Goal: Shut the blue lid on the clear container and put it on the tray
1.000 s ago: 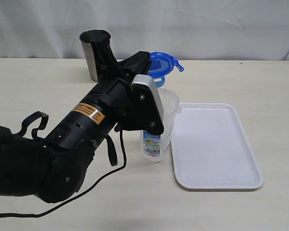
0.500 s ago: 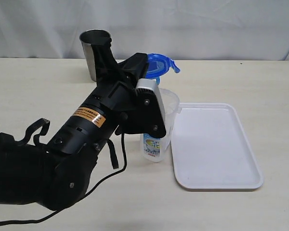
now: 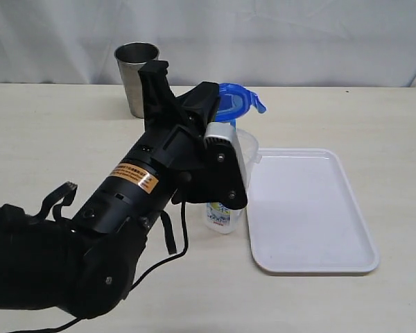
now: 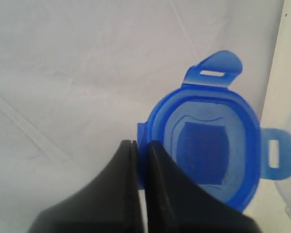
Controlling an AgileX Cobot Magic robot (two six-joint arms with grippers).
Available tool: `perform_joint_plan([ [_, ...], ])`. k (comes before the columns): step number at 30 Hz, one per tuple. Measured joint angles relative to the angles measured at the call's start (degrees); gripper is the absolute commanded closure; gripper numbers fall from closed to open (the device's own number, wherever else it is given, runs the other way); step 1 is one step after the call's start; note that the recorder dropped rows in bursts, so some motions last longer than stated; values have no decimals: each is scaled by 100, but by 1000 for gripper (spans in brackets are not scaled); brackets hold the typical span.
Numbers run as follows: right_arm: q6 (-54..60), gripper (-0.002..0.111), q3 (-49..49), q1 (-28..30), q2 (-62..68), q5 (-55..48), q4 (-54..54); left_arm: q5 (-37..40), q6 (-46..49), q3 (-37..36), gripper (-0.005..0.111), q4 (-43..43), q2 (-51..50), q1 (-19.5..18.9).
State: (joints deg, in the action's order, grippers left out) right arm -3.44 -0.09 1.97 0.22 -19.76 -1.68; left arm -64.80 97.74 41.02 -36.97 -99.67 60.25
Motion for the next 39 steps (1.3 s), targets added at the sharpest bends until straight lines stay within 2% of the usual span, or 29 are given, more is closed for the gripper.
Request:
perform_joint_plan([
  [15, 0, 104, 0, 0, 0, 0, 0, -368, 138, 0, 107, -134, 0, 163],
  [17, 0, 104, 0, 0, 0, 0, 0, -368, 100, 0, 107, -83, 0, 98],
  [22, 0, 104, 0, 0, 0, 0, 0, -384, -253, 0, 107, 56, 0, -417],
  [25, 0, 104, 0, 0, 0, 0, 0, -258, -561, 0, 107, 144, 0, -545],
  [29, 0, 104, 0, 0, 0, 0, 0, 155, -670, 0, 107, 306, 0, -555],
  [39, 0, 104, 0, 0, 0, 0, 0, 292, -707, 0, 107, 321, 0, -555],
])
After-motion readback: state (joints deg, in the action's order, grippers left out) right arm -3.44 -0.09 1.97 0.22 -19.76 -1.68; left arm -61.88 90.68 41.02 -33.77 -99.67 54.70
